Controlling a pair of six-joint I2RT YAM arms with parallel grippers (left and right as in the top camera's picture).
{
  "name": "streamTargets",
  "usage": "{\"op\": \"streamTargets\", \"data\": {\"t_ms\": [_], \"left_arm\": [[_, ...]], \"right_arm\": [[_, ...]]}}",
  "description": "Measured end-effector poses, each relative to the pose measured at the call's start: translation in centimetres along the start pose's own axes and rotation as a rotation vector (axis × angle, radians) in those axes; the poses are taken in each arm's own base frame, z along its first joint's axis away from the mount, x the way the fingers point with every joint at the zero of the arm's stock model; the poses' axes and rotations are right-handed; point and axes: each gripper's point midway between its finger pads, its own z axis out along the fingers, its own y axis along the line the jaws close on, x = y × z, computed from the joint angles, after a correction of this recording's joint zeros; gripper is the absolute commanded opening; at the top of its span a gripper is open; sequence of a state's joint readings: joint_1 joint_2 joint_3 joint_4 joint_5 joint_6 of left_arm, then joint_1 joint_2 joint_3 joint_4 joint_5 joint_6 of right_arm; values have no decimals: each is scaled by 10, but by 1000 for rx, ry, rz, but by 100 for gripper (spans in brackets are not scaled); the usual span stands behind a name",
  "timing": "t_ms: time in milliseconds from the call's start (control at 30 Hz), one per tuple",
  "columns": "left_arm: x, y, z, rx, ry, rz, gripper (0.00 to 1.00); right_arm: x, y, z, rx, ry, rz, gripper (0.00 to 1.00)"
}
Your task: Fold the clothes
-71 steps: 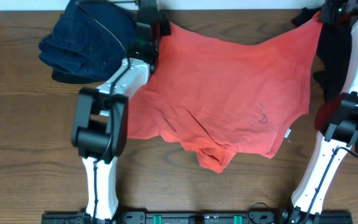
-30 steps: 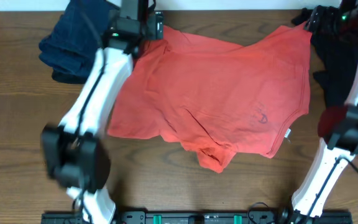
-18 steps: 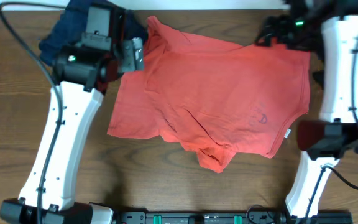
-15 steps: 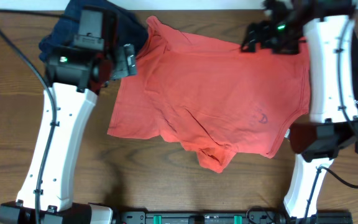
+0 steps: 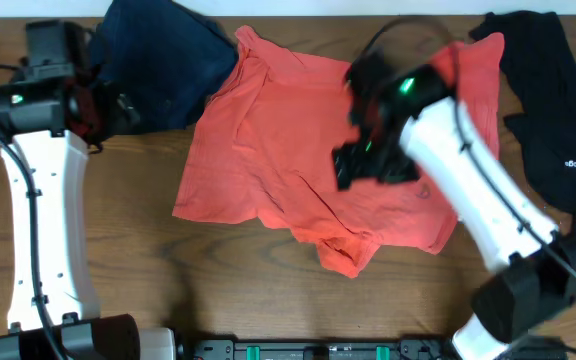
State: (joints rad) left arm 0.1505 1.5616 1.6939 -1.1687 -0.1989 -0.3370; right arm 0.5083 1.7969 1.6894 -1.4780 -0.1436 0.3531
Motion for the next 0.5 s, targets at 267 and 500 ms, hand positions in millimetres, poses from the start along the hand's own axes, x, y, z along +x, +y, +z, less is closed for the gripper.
{"op": "streamTargets", "data": {"t_ms": [267,500], "left_arm": [[-6,-3,5,13,-13,-13,98],[-5,-9,26,-4,27,-2,98]], "right_arm": [[77,27,86,72,195,-69,45],[102,7,119,156,246,27,30]]}}
